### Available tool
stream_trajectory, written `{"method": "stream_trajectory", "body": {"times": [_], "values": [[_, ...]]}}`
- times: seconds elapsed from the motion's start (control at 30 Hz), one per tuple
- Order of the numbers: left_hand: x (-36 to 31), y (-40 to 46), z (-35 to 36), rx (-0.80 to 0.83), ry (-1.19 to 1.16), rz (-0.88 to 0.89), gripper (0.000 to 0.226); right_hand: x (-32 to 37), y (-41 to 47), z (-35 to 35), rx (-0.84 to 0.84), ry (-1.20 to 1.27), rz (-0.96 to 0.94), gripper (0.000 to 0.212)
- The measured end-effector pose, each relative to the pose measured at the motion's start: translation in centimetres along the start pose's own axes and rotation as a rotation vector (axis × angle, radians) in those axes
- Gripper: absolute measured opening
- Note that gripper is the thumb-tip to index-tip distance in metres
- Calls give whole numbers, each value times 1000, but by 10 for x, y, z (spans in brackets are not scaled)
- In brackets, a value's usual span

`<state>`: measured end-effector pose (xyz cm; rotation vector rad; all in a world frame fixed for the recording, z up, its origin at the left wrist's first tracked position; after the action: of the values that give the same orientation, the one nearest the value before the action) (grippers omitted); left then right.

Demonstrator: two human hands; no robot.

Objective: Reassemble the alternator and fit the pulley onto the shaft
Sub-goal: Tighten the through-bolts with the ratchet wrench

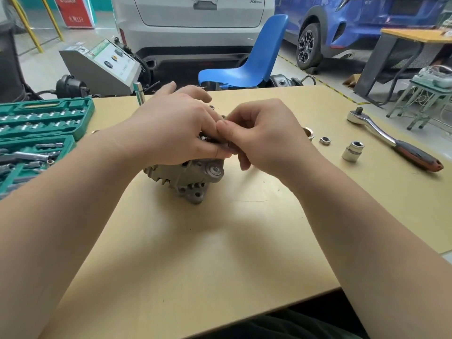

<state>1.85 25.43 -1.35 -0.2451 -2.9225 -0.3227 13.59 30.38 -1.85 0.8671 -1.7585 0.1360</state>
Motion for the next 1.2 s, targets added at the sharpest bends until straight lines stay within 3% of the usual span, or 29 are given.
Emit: {"method": "stream_trajectory", "body": {"times": [0.13,0.27,0.33,0.4,0.47,0.57,0.67,0.77,0.97,1.1,1.2], "values": [[4,2,0,-21,-34,-37,38,1,-4,2,39,29,-30,22],[4,2,0,-12,-57,-77,15,-5,-10,-34,-191,-29,-191,15],[4,2,0,-16,-65,-86,17,-28,-12,-46,-224,-135,-97,9],[4,1,-3,-29,-82,-88,21,-59,-13,-40,-89,-297,93,20],[3,1,-5,-42,-91,-83,20,-81,-15,-20,150,-415,205,36],[2,0,-8,-54,-106,-84,17,-86,-17,-2,424,-507,224,49],[1,0,-9,-50,-106,-79,19,-89,-18,-8,538,-562,208,61],[0,0,-9,-48,-105,-74,25,-95,-15,-14,467,-602,137,47],[0,-2,-7,-71,-99,-69,25,-76,-14,-14,242,-412,-156,14],[-2,-4,-9,-75,-81,-65,28,-69,-12,-23,59,-103,-92,46],[-2,-6,-10,-65,-101,-52,43,-61,-17,-26,-36,-73,-125,34]]}}
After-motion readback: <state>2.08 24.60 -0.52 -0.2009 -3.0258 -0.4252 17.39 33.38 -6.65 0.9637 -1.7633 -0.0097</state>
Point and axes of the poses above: each hand's wrist, its own y-axis towards the middle knuckle, its own z-axis out of the palm, x = y × z, the point moved 9 cm from there along y, towards the middle knuckle, and after that the axes turned 13 degrees about y, right-handed, at the moved point
